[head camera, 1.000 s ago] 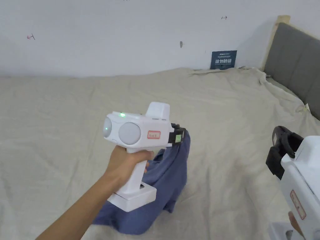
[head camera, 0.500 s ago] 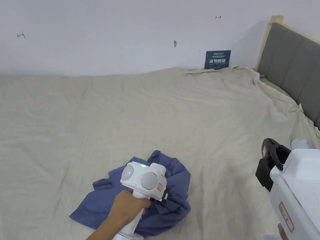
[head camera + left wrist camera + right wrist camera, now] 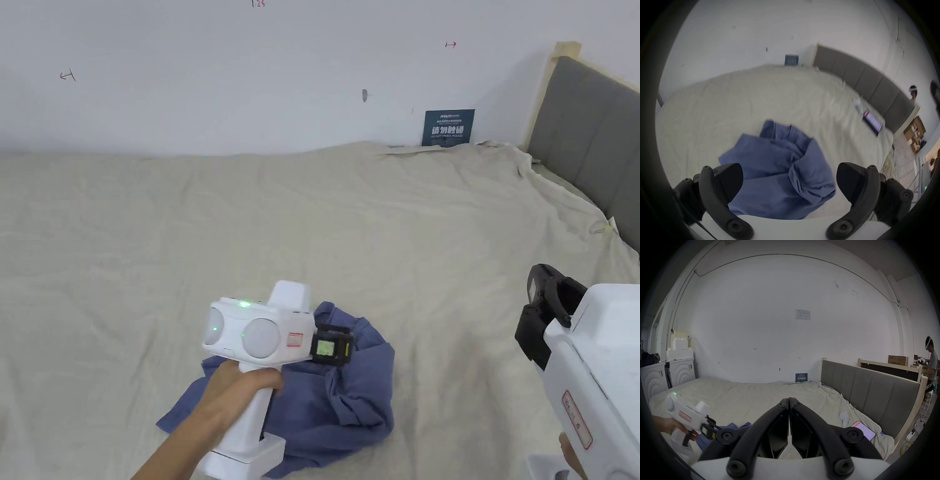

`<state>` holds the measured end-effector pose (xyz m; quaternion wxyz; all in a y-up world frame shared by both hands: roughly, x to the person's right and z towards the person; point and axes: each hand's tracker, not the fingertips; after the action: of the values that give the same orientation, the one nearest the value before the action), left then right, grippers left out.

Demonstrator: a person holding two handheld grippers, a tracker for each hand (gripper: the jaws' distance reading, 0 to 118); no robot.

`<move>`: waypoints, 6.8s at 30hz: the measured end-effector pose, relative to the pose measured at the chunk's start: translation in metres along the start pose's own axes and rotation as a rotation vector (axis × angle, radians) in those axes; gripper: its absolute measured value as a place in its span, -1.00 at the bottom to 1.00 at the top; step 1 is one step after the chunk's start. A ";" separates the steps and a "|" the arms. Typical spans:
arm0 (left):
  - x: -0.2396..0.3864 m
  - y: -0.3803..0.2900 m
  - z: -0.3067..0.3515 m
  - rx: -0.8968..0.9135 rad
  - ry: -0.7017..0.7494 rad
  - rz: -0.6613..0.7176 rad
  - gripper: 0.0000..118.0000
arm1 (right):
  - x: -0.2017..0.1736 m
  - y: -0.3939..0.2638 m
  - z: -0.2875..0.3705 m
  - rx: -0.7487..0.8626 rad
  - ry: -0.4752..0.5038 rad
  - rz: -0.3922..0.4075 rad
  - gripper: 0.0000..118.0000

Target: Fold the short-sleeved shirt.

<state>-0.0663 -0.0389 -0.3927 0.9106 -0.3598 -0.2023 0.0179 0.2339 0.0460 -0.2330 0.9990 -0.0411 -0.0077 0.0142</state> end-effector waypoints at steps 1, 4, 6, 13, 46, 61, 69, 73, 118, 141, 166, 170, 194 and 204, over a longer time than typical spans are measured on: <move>-0.003 0.001 0.014 0.053 0.003 0.007 1.00 | -0.001 0.001 0.000 0.004 0.002 0.001 -1.00; -0.009 0.001 0.050 0.174 0.065 0.007 1.00 | -0.005 0.005 0.001 0.015 0.011 0.006 -1.00; -0.015 -0.001 0.075 0.250 0.102 0.021 1.00 | -0.008 0.006 0.002 0.022 0.015 0.006 -1.00; -0.030 -0.032 0.129 0.533 0.308 0.019 0.99 | -0.016 0.006 0.001 0.037 0.029 -0.003 -1.00; -0.082 -0.077 0.115 0.213 0.449 0.157 -1.00 | -0.040 -0.017 -0.007 0.032 0.052 0.026 -1.00; -0.137 -0.109 0.026 -0.208 0.398 0.310 0.18 | -0.042 -0.034 -0.021 -0.024 0.058 0.020 -1.00; -0.147 -0.117 -0.004 -0.324 0.425 0.347 0.34 | -0.044 -0.038 -0.027 -0.047 0.061 0.021 -1.00; -0.144 -0.119 -0.008 -0.327 0.394 0.341 -0.66 | -0.044 -0.040 -0.033 -0.054 0.063 0.026 -1.00; -0.151 -0.104 0.064 -0.070 0.236 0.379 -1.00 | -0.106 -0.169 -0.305 -0.908 0.252 -0.065 -0.93; -0.205 -0.012 0.153 0.226 0.319 0.461 -1.00 | 0.019 0.011 -0.226 -0.534 0.215 -0.177 -0.95; -0.226 0.244 0.155 0.381 0.456 0.219 -1.00 | 0.008 0.182 -0.316 -0.284 0.171 -0.157 -0.95; -0.238 0.262 0.150 0.456 0.483 0.205 -1.00 | -0.007 0.184 -0.344 -0.233 0.154 -0.126 -0.95; -0.280 -0.078 0.040 -0.035 0.487 0.350 -1.00 | -0.022 -0.144 -0.270 -0.648 0.167 -0.247 -0.95; -0.245 -0.149 0.076 -0.126 0.488 0.377 -1.00 | -0.001 -0.174 -0.171 -0.723 0.126 -0.429 -0.95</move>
<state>-0.3366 -0.1435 -0.3305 0.8889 -0.4403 0.0920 0.0871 0.2403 -0.1411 -0.3891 0.8991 -0.3872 0.0407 -0.2001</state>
